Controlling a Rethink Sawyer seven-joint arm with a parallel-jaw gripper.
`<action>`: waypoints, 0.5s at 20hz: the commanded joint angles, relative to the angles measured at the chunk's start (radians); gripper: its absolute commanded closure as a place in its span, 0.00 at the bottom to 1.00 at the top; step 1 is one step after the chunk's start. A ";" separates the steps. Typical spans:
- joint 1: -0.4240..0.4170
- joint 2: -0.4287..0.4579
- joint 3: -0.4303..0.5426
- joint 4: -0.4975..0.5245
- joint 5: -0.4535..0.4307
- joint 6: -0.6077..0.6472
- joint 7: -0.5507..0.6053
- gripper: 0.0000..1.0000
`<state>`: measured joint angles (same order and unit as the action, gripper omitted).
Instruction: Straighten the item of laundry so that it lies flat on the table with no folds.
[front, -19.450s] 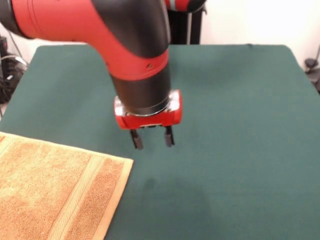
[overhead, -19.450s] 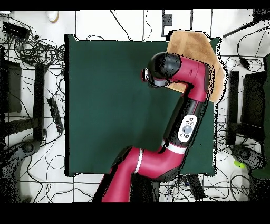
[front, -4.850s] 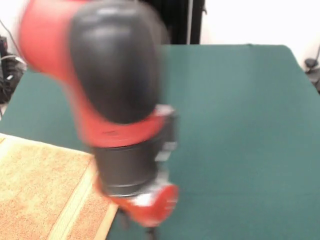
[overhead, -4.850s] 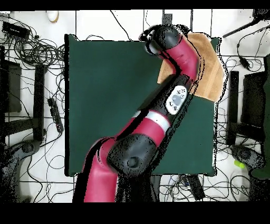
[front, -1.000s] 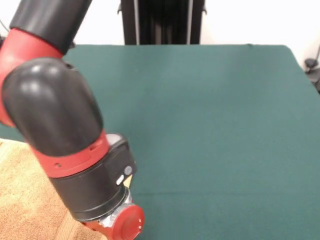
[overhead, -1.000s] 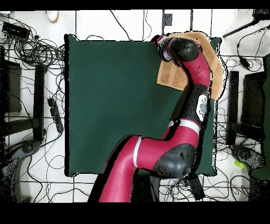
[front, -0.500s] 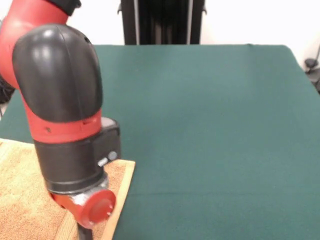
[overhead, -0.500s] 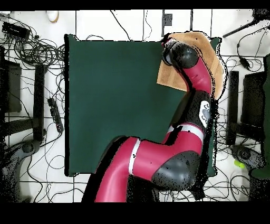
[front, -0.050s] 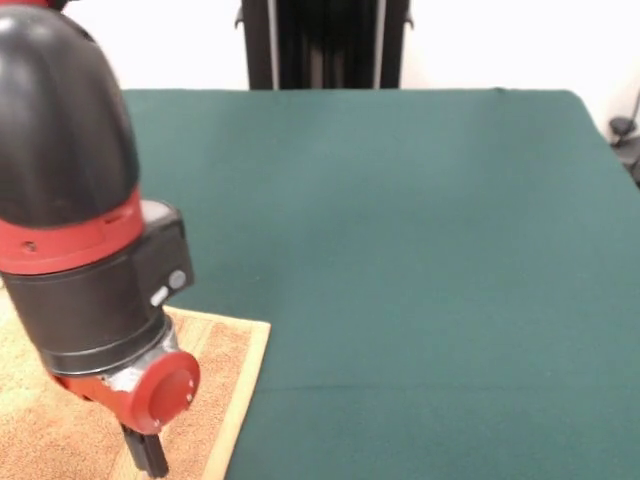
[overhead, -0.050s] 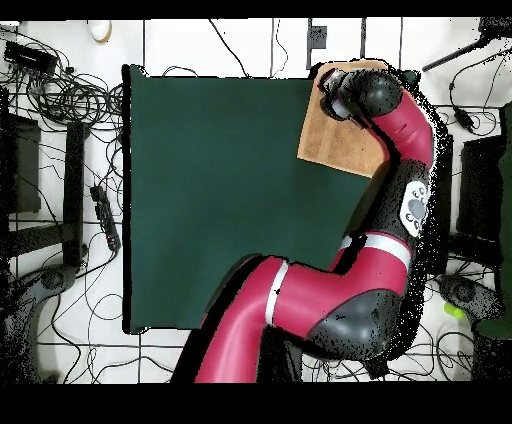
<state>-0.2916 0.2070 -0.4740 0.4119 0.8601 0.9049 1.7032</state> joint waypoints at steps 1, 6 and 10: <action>-0.077 0.261 -0.196 -0.305 0.202 0.247 0.052 1.00; -0.310 0.408 -1.089 -0.441 0.762 0.274 -0.357 1.00; -0.412 0.412 -1.684 -0.406 1.115 0.559 -0.486 1.00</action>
<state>-0.6129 0.4955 -1.2491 0.0744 1.6063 1.1344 1.6578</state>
